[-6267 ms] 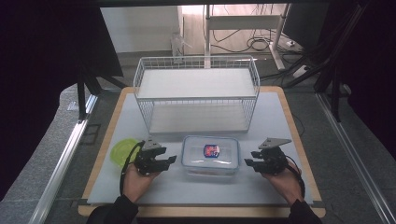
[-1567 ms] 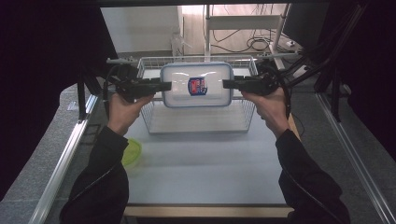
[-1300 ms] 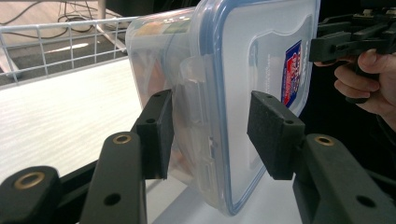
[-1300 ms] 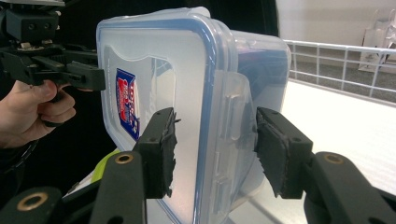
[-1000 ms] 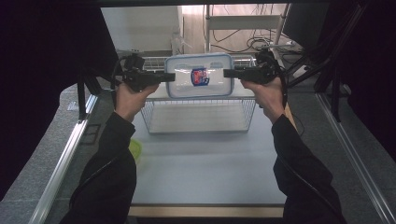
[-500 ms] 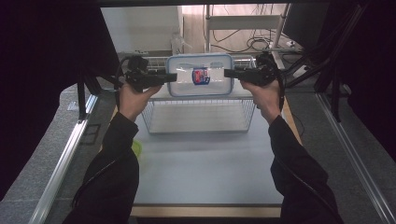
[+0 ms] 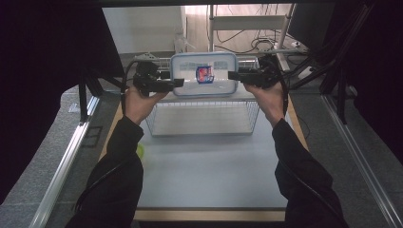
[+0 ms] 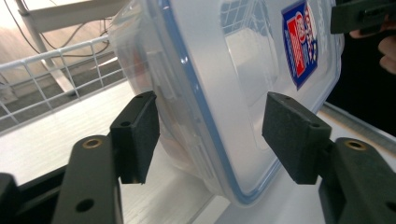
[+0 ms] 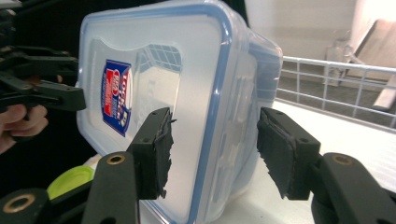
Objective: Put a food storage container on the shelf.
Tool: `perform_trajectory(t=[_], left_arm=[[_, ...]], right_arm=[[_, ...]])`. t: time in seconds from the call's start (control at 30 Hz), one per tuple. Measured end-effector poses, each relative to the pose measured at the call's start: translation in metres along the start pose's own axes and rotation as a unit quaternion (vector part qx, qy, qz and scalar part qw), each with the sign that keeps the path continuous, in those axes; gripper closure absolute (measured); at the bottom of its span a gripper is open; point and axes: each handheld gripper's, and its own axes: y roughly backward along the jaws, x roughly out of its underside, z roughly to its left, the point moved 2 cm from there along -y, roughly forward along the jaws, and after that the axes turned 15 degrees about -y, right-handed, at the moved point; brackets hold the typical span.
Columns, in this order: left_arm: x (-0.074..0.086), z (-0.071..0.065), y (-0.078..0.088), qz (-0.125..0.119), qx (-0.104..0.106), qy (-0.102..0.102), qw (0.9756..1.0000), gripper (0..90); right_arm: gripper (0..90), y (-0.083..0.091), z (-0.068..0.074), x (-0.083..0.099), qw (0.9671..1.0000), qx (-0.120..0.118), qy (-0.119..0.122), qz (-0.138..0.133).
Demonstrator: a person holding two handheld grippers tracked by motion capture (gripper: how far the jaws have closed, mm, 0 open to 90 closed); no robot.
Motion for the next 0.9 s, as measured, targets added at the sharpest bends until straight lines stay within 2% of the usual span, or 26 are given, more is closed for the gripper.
perform_trajectory(t=[0.23, 0.3, 0.4, 0.53, 0.67, 0.8, 0.87, 0.9], left_arm=[[0.002, 0.0, -0.001, -0.007, -0.003, -0.005, 1.0, 33.4], [0.002, -0.001, -0.003, -0.005, -0.008, -0.009, 0.9999, 31.8], [0.001, -0.001, -0.005, 0.002, -0.012, -0.011, 0.9999, 28.9], [0.0, -0.001, -0.006, 0.008, -0.022, -0.019, 0.9995, 25.7], [0.001, -0.002, -0.01, 0.021, -0.036, -0.029, 0.9987, 18.1], [0.0, -0.001, -0.007, 0.019, -0.046, -0.029, 0.9983, 19.0], [0.0, -0.003, -0.006, 0.025, -0.056, -0.043, 0.9972, 21.0], [0.0, -0.003, -0.005, 0.024, -0.054, -0.046, 0.9972, 20.8]], right_arm=[[45.0, -0.003, -0.003, 0.003, 0.9999, 0.012, -0.001, 0.004], [44.5, -0.006, -0.002, 0.005, 0.9999, 0.009, 0.0, 0.011], [43.8, -0.009, 0.001, 0.007, 0.9996, 0.024, 0.012, 0.012], [45.3, -0.011, 0.0, 0.008, 0.9995, 0.023, 0.009, 0.017], [45.7, -0.013, 0.0, 0.01, 0.9993, 0.028, 0.012, 0.023], [46.0, -0.011, -0.002, 0.011, 0.9997, 0.018, -0.003, 0.018], [46.2, -0.009, -0.002, 0.01, 0.9998, 0.01, -0.013, 0.015], [47.8, -0.008, -0.003, 0.009, 0.9998, 0.004, -0.015, 0.012]])
